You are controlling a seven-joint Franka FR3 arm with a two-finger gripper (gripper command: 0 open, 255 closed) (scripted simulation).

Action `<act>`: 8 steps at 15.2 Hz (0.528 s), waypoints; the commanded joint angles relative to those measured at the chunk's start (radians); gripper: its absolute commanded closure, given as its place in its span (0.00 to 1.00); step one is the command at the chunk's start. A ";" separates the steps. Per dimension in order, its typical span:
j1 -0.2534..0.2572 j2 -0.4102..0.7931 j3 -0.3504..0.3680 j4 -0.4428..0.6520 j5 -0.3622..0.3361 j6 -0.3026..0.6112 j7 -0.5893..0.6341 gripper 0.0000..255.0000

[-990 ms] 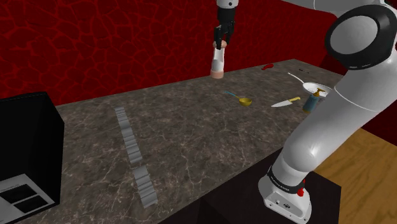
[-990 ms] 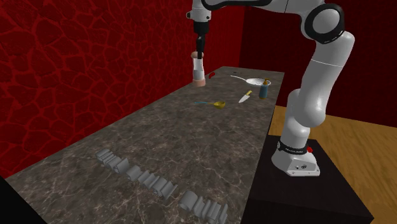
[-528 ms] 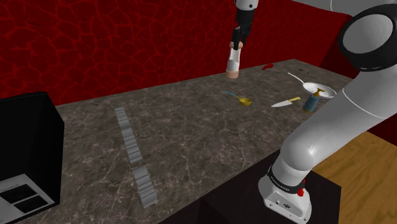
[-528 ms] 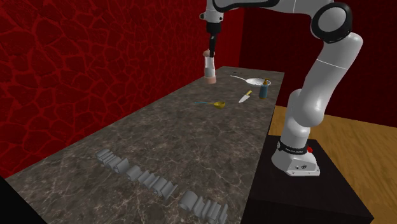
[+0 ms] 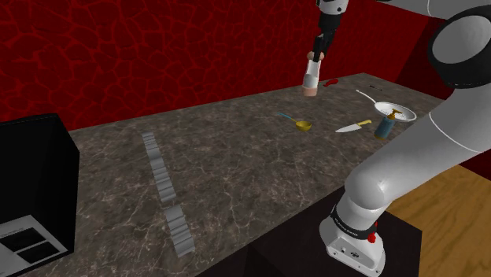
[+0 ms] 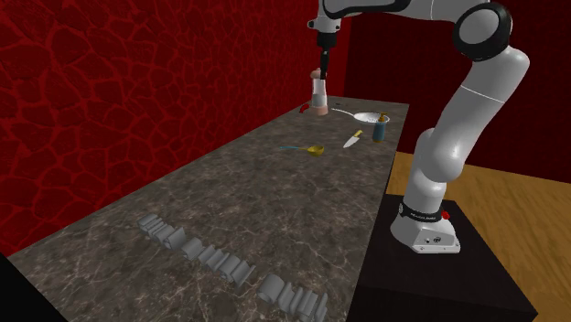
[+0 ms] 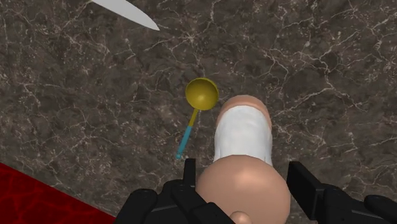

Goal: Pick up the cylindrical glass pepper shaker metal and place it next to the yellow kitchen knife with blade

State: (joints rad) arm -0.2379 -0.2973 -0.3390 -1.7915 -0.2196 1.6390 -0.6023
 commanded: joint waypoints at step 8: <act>-0.070 0.024 -0.160 0.038 0.000 0.026 -0.230 1.00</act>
State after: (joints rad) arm -0.3002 -0.2715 -0.4830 -1.7525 -0.2186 1.6616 -0.8072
